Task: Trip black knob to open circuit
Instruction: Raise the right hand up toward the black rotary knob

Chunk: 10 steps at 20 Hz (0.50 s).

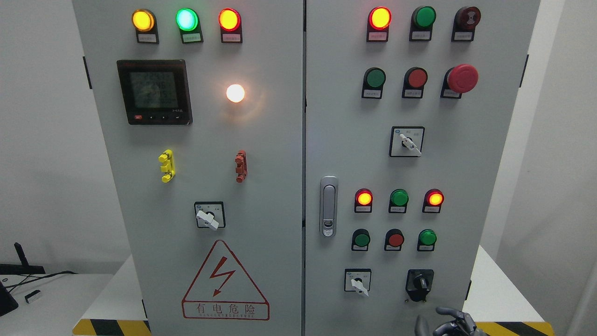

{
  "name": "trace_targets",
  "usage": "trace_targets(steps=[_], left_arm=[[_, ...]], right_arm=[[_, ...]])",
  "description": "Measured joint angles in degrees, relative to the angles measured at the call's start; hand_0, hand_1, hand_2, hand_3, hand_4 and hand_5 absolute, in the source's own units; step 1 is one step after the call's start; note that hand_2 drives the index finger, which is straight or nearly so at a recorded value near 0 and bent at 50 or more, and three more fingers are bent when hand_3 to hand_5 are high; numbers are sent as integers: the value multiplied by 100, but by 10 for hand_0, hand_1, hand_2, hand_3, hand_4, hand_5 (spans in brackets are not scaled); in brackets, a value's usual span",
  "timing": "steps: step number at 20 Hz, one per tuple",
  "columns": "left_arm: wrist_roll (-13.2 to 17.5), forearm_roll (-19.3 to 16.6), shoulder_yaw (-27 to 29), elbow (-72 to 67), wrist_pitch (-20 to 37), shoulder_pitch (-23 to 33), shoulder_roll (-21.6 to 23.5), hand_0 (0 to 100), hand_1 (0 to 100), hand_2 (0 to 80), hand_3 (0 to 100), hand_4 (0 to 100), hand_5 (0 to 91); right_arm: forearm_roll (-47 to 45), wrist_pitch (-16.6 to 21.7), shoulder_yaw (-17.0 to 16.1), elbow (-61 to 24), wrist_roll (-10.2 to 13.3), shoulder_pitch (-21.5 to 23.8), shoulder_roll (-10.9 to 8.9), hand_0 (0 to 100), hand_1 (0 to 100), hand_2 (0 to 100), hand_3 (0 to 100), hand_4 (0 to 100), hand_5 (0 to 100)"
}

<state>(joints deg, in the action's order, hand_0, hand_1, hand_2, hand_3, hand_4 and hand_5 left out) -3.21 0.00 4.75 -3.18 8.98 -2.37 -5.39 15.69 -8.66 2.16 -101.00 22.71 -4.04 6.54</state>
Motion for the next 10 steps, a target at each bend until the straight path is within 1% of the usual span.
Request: trace_targets(steps=[10], left_arm=[[0,0,0,-1,0,0,0,120,389,0,0,0,0]], right_arm=[[-3,-59,-130,197,2,-192,19,247,753,433,777,801,912]])
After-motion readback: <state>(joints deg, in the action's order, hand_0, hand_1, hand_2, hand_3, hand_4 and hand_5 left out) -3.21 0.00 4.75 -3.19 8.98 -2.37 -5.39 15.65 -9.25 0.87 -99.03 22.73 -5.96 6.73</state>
